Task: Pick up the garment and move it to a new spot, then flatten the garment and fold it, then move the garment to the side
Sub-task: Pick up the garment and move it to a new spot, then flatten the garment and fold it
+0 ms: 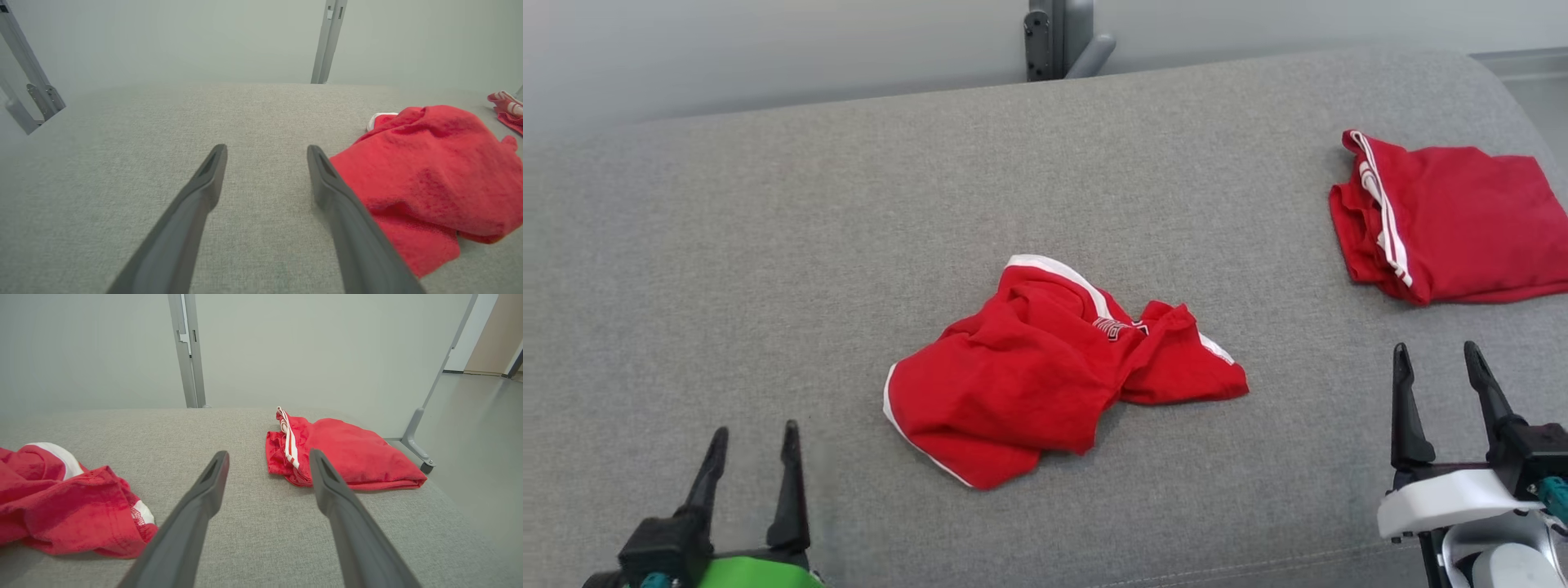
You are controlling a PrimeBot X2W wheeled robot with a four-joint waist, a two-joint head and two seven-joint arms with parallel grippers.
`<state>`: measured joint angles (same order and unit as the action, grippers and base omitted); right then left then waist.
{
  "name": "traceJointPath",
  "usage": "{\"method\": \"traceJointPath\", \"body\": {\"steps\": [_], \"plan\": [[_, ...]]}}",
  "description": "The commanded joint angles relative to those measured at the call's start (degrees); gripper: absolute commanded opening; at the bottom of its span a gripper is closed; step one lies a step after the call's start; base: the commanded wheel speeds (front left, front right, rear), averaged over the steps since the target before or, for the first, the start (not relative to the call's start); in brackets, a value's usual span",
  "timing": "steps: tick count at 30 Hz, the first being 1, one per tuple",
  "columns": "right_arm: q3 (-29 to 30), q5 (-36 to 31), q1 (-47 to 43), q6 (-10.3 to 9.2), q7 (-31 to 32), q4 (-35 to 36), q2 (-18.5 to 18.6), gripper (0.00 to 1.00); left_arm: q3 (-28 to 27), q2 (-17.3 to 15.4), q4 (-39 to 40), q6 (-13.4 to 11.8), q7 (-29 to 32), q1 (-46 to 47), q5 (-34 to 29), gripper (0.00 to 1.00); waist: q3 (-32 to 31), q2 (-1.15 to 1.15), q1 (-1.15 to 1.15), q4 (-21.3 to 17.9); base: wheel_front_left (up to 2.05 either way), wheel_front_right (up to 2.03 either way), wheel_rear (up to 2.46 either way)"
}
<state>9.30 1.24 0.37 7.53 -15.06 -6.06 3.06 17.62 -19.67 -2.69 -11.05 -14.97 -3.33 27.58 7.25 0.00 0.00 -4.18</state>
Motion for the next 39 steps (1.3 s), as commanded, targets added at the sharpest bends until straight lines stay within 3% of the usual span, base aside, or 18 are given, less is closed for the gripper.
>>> {"method": "traceJointPath", "body": {"steps": [1,9,15,21,32,39], "plan": [[-0.4,-0.6,-0.8,-0.09,-0.1,-0.4,0.1,1.00,-2.2,1.0,-0.2,0.6,-0.3,-1.7,-0.7,1.00,-3.5,0.00,0.00,3.0,0.00,0.00,0.00],[-4.5,0.1,-2.7,-0.09,-0.1,-2.9,0.0,1.00,-14.3,6.5,-0.7,7.8,-0.2,-7.7,-5.4,1.00,-6.3,0.00,0.00,4.3,0.00,0.00,0.00],[-6.4,1.7,-2.6,-0.09,-0.1,-3.7,-0.1,1.00,-18.8,9.9,-2.2,12.5,-0.2,-8.5,-8.8,1.00,-6.8,0.00,0.00,3.9,0.00,0.00,0.00],[-7.6,2.7,-2.1,-0.09,-0.1,-4.2,-0.1,1.00,-21.9,12.2,-3.4,15.3,-0.2,-7.9,-11.6,1.00,-7.0,0.00,0.00,3.6,0.00,0.00,0.00],[-7.9,2.8,-1.9,-0.09,-0.1,-4.3,-0.1,1.00,-24.0,14.0,-4.7,17.6,-0.2,-6.1,-13.7,1.00,-6.6,0.00,0.00,3.3,0.00,0.00,0.00],[-8.9,2.6,0.0,-0.09,-0.1,-3.7,-0.1,1.00,-16.2,14.3,-11.0,18.5,0.1,-0.9,-8.9,1.00,-3.9,0.00,0.00,1.4,0.00,0.00,0.00]]}}
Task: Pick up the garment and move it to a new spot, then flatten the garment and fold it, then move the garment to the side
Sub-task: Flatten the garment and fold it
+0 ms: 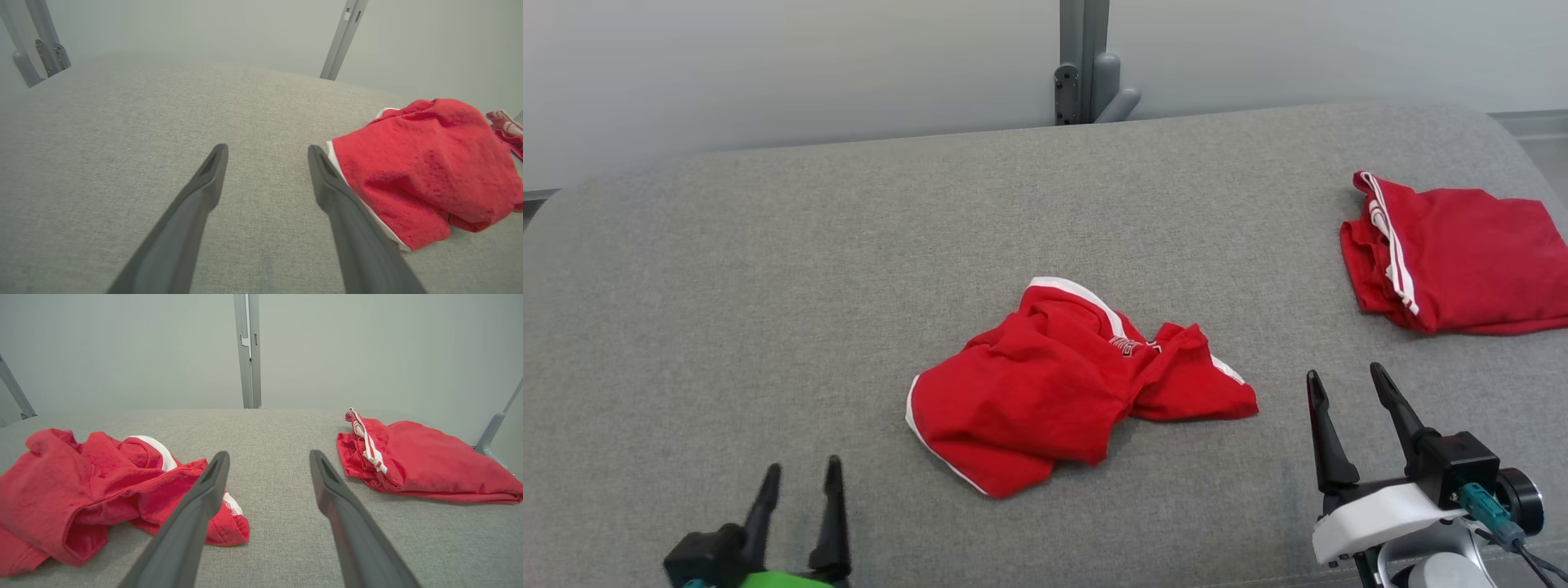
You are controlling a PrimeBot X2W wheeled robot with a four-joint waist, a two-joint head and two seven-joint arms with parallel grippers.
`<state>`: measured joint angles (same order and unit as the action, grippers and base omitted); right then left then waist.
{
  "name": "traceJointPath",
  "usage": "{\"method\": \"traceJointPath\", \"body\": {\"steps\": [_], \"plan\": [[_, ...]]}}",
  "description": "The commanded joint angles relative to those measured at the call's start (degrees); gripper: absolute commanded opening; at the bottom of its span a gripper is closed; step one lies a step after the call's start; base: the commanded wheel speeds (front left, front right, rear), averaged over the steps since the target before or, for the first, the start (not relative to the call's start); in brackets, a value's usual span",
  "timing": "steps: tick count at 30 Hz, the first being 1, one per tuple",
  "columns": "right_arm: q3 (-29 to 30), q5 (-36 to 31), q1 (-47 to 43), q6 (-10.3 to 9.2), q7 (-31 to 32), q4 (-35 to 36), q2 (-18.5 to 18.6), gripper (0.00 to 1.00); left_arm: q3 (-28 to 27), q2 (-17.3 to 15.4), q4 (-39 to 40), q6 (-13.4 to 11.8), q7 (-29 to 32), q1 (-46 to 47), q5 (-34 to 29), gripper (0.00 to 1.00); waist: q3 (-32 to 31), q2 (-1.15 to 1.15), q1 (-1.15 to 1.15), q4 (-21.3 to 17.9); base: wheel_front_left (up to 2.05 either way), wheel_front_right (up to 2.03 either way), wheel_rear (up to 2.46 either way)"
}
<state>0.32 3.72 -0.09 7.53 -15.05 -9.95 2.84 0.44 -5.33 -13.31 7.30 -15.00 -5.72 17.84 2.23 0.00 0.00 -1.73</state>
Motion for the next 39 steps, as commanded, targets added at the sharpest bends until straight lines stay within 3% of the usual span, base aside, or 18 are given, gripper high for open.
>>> {"method": "traceJointPath", "body": {"steps": [1,5,8,14,18,19,20,26,31,39], "plan": [[0.0,0.3,0.6,-0.09,-0.2,0.2,0.1,1.00,3.4,-0.2,-1.5,0.2,1.0,2.4,2.8,1.00,1.5,0.00,0.00,-1.4,0.00,0.00,0.00],[-0.6,0.9,1.5,-0.09,-0.2,0.4,0.1,1.00,13.3,-2.5,-4.0,0.1,4.1,5.8,10.5,1.00,3.8,0.00,0.00,-3.0,0.00,0.00,0.00],[-1.0,1.1,2.1,-0.09,-0.1,0.6,0.1,1.00,17.6,-3.5,-6.1,0.2,6.1,8.1,16.2,1.00,5.6,0.00,0.00,-4.1,0.00,0.00,0.00],[-0.7,1.3,3.6,-0.09,-0.1,0.9,0.1,1.00,23.3,-5.0,-10.2,0.2,9.3,12.4,24.6,1.00,8.8,0.00,0.00,-5.9,0.00,0.00,0.00],[-0.4,1.3,4.4,-0.09,-0.1,0.9,0.1,1.00,26.1,-6.1,-12.0,0.2,6.9,15.9,27.4,1.00,9.9,0.00,0.00,-6.1,0.00,0.00,0.00],[-0.3,1.3,4.4,-0.09,-0.1,0.8,0.1,1.00,26.8,-6.3,-12.5,0.2,6.4,16.5,28.5,0.26,10.0,0.00,0.00,-6.1,0.00,0.00,0.00],[-0.3,1.3,4.4,-0.09,-0.1,0.7,0.1,1.00,27.8,-6.9,-12.8,0.2,5.9,17.2,29.1,0.00,10.0,0.00,0.00,-6.0,0.00,0.00,0.00],[-0.3,1.6,4.5,-0.09,-0.2,0.2,0.1,1.00,27.0,-12.4,-11.0,0.2,1.6,21.6,33.0,0.00,9.2,0.00,0.00,-5.2,0.00,0.00,0.00],[-0.3,1.7,3.8,-0.09,-0.1,0.0,0.1,1.00,23.4,-18.8,-7.0,0.0,0.0,27.3,27.2,0.00,7.9,0.00,0.00,-3.5,0.00,0.00,0.00],[-1.2,1.8,3.8,-0.09,-0.1,-0.4,0.1,1.00,24.0,-24.2,1.2,0.0,2.0,38.2,20.1,0.00,6.7,0.00,0.00,-2.5,0.00,0.00,0.00]]}}
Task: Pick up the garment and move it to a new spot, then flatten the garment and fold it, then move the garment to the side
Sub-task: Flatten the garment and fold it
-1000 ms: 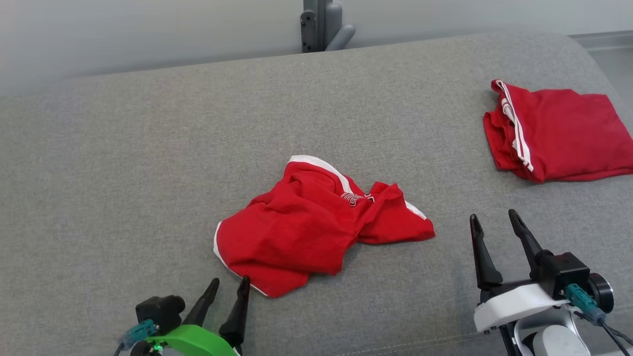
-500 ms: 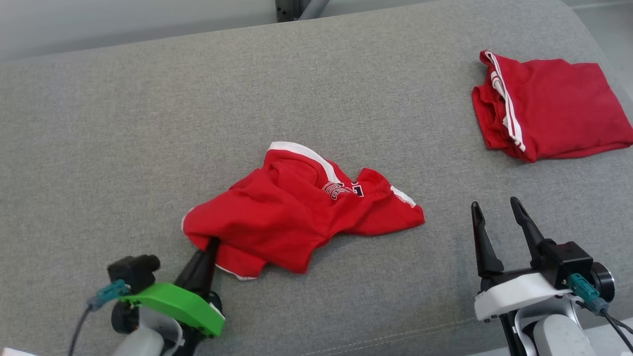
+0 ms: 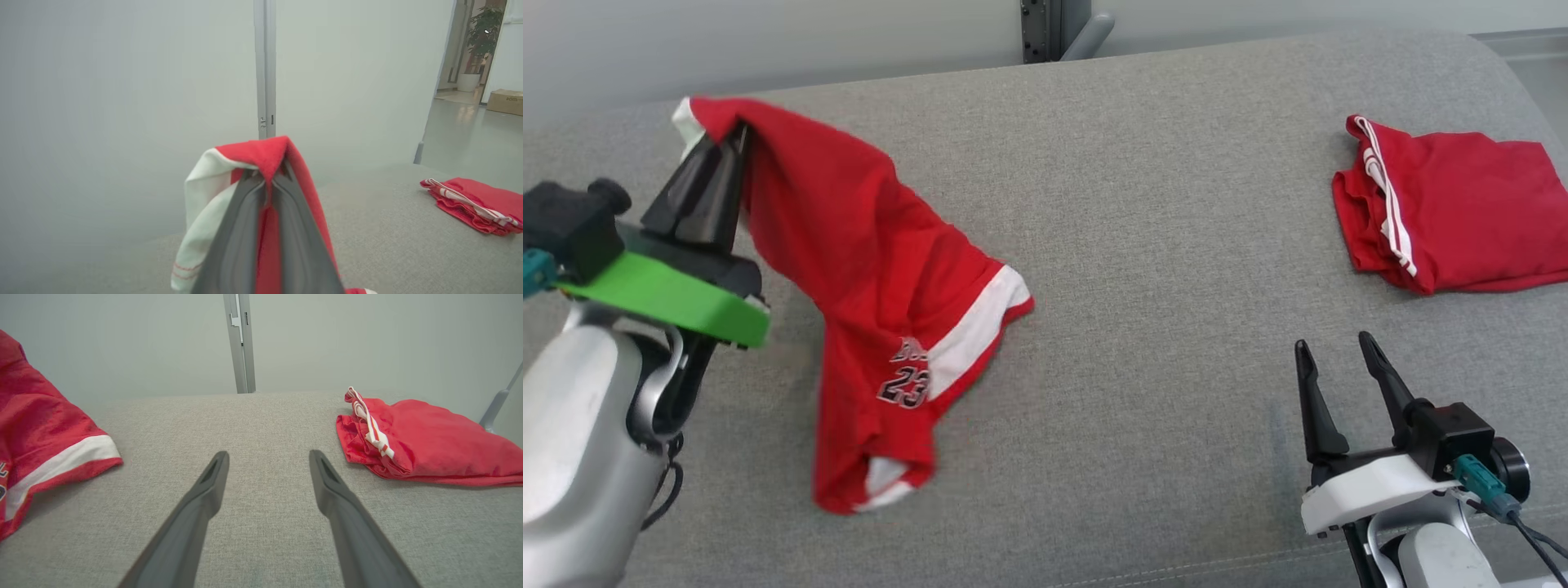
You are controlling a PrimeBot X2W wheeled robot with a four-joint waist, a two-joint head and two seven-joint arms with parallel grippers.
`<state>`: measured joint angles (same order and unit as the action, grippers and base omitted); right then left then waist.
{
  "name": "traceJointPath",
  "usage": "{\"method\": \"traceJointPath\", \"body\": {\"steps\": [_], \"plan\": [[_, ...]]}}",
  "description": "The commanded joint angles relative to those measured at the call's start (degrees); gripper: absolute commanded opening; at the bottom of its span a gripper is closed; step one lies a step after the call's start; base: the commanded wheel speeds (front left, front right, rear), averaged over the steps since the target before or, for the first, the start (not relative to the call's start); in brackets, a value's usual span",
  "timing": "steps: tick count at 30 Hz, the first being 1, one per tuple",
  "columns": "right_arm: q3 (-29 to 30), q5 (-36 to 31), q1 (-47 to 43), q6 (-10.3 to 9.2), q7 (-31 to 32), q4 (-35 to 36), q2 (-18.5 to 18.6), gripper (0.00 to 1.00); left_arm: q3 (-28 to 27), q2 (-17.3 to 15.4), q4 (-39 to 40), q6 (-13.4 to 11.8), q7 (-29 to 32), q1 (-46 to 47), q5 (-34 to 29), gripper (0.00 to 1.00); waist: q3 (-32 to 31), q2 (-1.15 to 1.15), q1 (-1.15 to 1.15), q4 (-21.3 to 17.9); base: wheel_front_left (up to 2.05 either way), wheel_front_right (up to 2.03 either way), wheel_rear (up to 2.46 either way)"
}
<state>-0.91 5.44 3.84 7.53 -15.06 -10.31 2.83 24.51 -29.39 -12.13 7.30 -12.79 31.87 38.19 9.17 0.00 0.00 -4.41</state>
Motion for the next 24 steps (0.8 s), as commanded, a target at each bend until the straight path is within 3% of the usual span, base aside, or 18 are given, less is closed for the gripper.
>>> {"method": "traceJointPath", "body": {"steps": [1,4,7,17,24], "plan": [[-0.1,0.1,0.0,-0.09,-0.1,-0.1,0.1,1.00,0.5,-0.4,1.0,0.1,0.7,2.5,-0.9,0.00,-0.3,0.00,0.00,0.2,0.00,0.00,0.00],[-0.4,0.2,0.2,-0.09,-0.1,-0.4,0.1,1.00,3.6,0.1,3.0,0.2,3.3,7.4,-2.3,0.00,-0.5,0.00,0.00,0.0,0.00,0.00,0.00],[-0.6,0.5,0.6,-0.09,-0.1,-0.4,0.1,1.00,8.2,2.6,3.9,0.2,5.3,10.7,-3.7,0.00,-0.4,0.00,0.00,-0.5,0.00,0.00,0.00],[-1.3,1.9,1.3,-0.09,-0.1,-1.0,0.1,1.00,28.1,16.4,-6.0,0.2,3.1,6.3,-2.1,0.00,1.0,0.00,0.00,-4.1,0.00,0.00,0.00],[-0.3,2.3,0.1,-0.09,-0.1,-1.2,0.1,1.00,38.5,17.5,-14.7,0.2,0.4,0.9,-1.4,0.00,1.0,0.00,0.00,-4.9,0.00,0.00,0.00]]}}
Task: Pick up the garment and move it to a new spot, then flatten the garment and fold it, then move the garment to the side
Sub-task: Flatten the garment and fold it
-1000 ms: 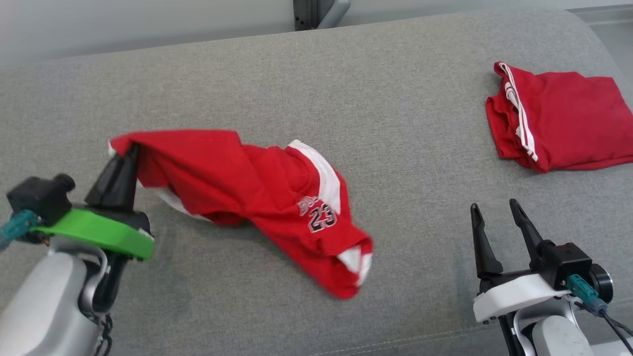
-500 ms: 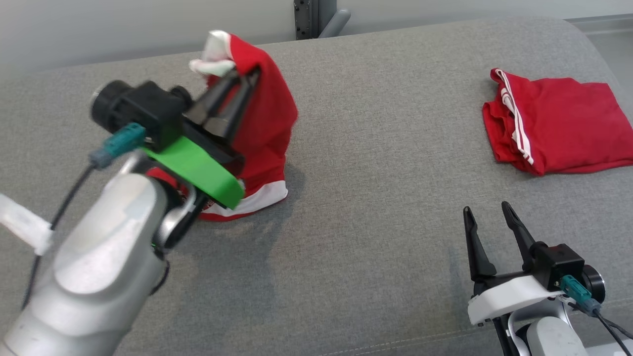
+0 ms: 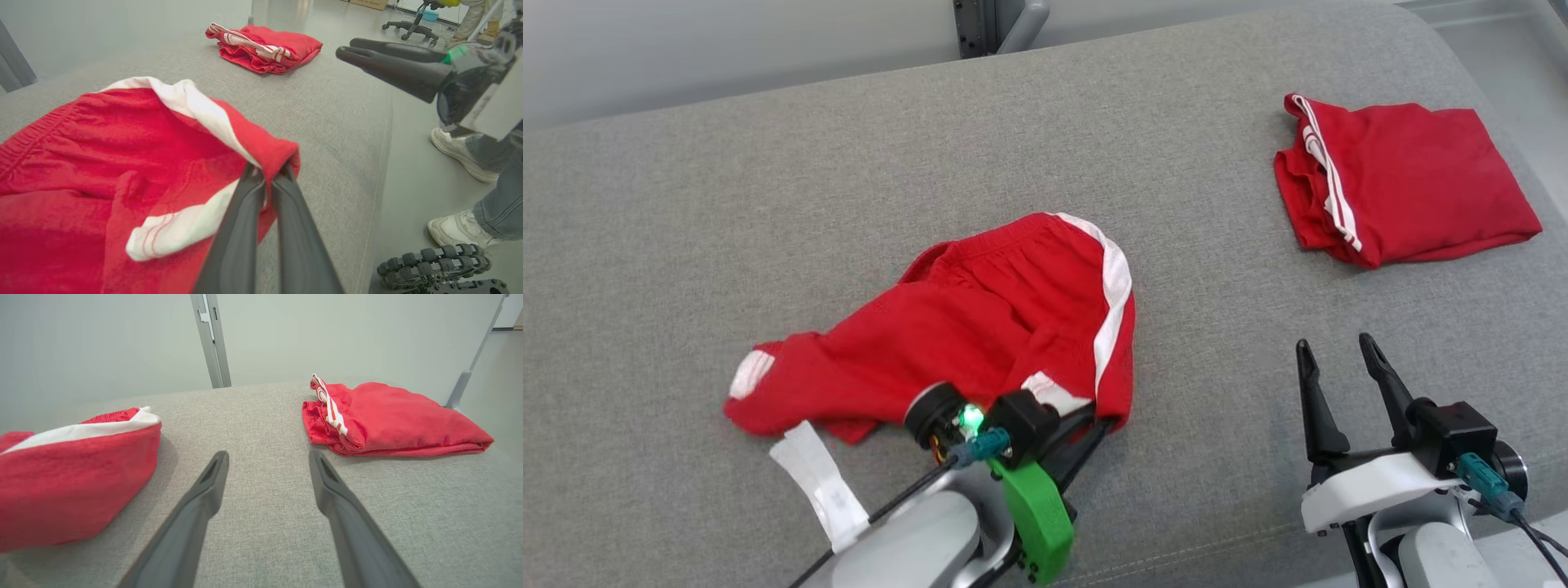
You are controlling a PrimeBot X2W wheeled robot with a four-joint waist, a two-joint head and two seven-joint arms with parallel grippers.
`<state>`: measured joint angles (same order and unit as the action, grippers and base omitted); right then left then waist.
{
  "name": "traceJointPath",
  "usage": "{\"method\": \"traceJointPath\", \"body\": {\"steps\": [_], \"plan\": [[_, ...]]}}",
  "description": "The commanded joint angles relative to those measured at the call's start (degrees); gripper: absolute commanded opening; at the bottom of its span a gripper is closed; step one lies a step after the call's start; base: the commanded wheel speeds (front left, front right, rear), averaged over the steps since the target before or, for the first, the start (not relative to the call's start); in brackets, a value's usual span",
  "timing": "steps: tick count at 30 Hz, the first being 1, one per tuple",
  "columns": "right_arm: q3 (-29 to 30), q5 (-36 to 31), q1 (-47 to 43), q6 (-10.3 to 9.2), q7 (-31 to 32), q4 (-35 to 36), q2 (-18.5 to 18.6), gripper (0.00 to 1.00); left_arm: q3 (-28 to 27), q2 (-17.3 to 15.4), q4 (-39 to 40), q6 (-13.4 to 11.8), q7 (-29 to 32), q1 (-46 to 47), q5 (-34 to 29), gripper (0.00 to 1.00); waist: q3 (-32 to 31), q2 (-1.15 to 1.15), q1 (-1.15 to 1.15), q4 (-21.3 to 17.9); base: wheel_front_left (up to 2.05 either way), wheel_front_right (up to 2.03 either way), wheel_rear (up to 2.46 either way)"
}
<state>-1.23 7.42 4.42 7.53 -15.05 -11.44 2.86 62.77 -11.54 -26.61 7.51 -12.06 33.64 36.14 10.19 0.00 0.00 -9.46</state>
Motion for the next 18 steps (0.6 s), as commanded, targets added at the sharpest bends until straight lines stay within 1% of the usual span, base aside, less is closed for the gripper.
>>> {"method": "traceJointPath", "body": {"steps": [1,4,6,7,13,15,17,18], "plan": [[0.3,0.3,-0.6,-0.09,-0.1,-0.1,0.0,1.00,1.5,-0.5,-1.1,-0.1,-0.6,-1.5,1.2,0.00,0.0,0.00,0.00,0.4,0.00,0.00,0.00],[0.6,0.5,-0.8,-0.09,-0.1,-0.3,0.1,1.00,3.5,-0.8,-3.9,-0.1,-1.7,-2.3,2.3,0.00,0.1,0.00,0.00,1.1,0.00,0.00,0.00],[0.7,0.7,-0.7,-0.09,-0.1,-0.4,0.1,1.00,4.0,-0.1,-4.6,-0.1,-2.4,-3.3,3.7,0.25,0.1,0.00,0.00,1.7,0.00,0.00,0.00],[0.7,0.7,-0.6,-0.09,-0.2,-0.4,0.1,1.00,4.1,0.2,-4.5,0.0,-2.8,-3.8,4.5,1.00,0.0,0.00,0.00,2.0,0.00,0.00,0.00],[0.4,0.7,-0.1,-0.09,-0.1,-0.6,0.1,1.00,3.7,0.5,-0.3,0.0,-3.2,-6.0,9.4,1.00,-0.1,0.00,0.00,3.0,0.00,0.00,0.00],[0.4,0.7,0.1,-0.09,-0.2,-0.4,0.1,1.00,2.9,-0.8,3.2,0.0,-3.1,-6.7,10.4,1.00,-0.1,0.00,0.00,3.1,0.00,0.00,0.00],[0.6,0.7,-0.1,-0.09,-0.2,-0.2,0.1,1.00,0.6,-3.2,5.8,-0.1,-3.2,-7.7,10.5,1.00,-0.2,0.00,0.00,3.2,0.00,0.00,0.00],[0.8,0.6,-0.3,-0.09,-0.1,0.0,0.1,1.00,-0.8,-4.6,6.6,-1.0,-3.2,-8.2,9.6,1.00,-0.2,0.00,0.00,3.3,0.00,0.00,0.00]]}}
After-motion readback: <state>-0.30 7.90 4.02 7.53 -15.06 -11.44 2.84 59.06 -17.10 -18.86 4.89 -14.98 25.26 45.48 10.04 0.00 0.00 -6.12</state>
